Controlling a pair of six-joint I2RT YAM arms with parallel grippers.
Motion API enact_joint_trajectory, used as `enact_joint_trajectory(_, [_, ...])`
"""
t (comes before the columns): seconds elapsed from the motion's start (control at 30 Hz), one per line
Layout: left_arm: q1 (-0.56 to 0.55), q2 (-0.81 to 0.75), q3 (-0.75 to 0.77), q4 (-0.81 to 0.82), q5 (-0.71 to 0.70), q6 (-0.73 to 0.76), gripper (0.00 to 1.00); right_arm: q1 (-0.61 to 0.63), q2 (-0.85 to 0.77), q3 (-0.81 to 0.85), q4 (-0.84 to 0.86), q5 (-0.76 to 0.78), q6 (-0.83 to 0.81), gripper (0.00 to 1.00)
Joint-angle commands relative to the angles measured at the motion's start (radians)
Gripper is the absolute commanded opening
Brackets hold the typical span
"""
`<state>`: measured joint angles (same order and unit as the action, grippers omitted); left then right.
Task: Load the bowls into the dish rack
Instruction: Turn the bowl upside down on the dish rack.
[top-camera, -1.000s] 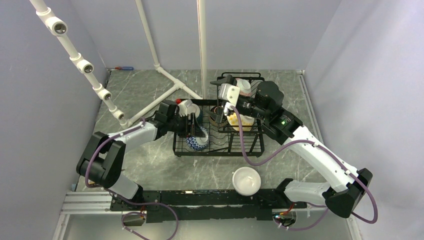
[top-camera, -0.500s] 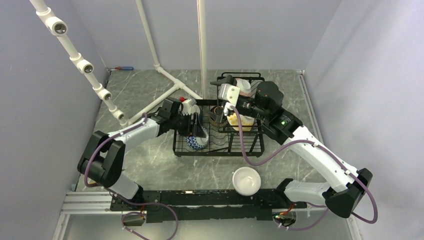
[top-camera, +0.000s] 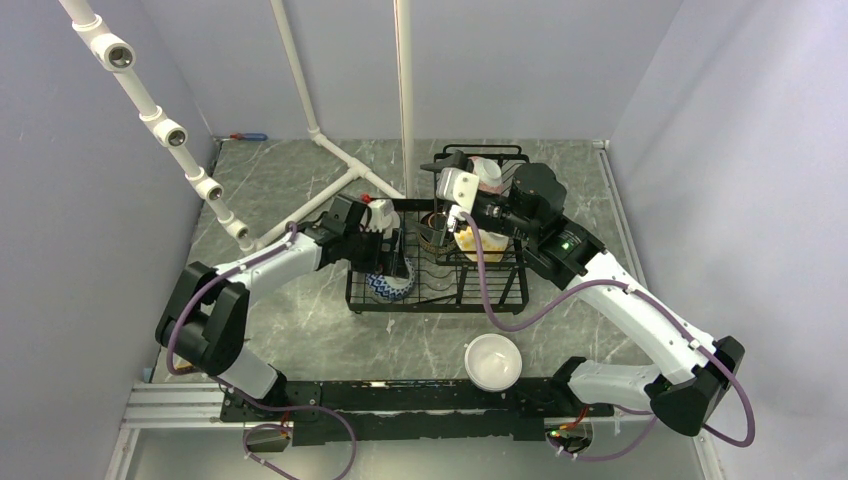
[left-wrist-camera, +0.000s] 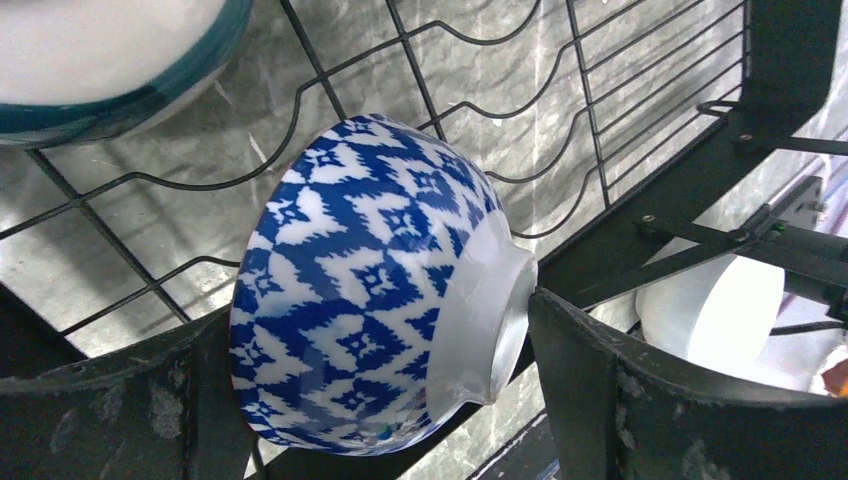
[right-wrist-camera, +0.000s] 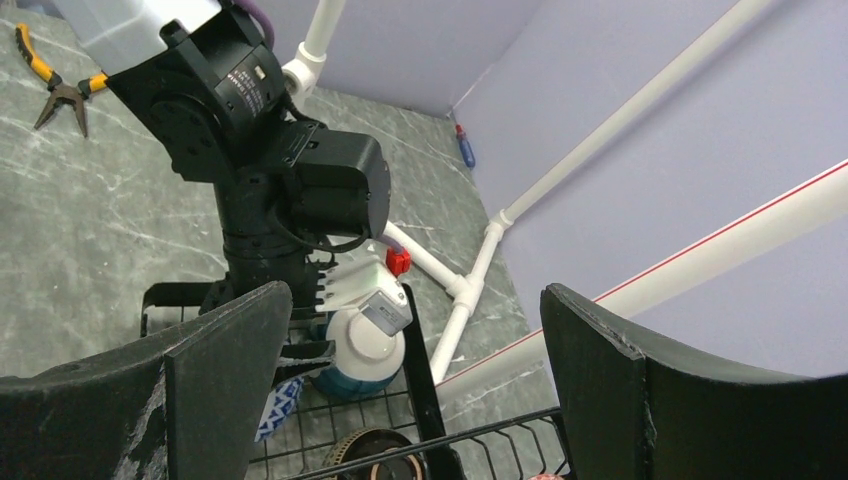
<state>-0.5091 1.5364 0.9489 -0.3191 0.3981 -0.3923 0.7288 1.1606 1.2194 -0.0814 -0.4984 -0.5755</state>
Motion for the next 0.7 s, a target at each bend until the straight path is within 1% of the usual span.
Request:
enact_joint_trajectory(0.0, [-0.02, -0.03, 0.065, -0.088, -0.116, 0.075, 0.94, -0.003, -0.029, -0.006, 0.029, 0.004, 0.01, 1.0])
enact_joint_trajectory(0.1, [-0.044, -0.029, 0.11, -0.152, -0.179, 0.115, 0.94, -0.002, -0.03, -0.006, 0.029, 0.006, 0.01, 1.0])
enact_joint_trajectory(0.27, [-0.058, -0.002, 0.162, -0.227, -0.226, 0.159, 0.94, -0.003, -0.03, -0.009, 0.031, 0.004, 0.009, 1.0])
enact_joint_trajectory(0.5, [-0.061, -0.009, 0.177, -0.26, -0.286, 0.193, 0.94, -0.002, -0.032, -0.008, 0.025, 0.004, 0.006, 1.0])
enact_joint_trajectory(0.6, [-0.064, -0.036, 0.185, -0.267, -0.314, 0.21, 0.94, -0.003, -0.031, -0.008, 0.025, 0.003, 0.005, 1.0])
enact_joint_trajectory(0.67, [-0.072, -0.063, 0.185, -0.253, -0.304, 0.227, 0.94, -0.003, -0.031, -0.007, 0.025, 0.003, 0.006, 1.0])
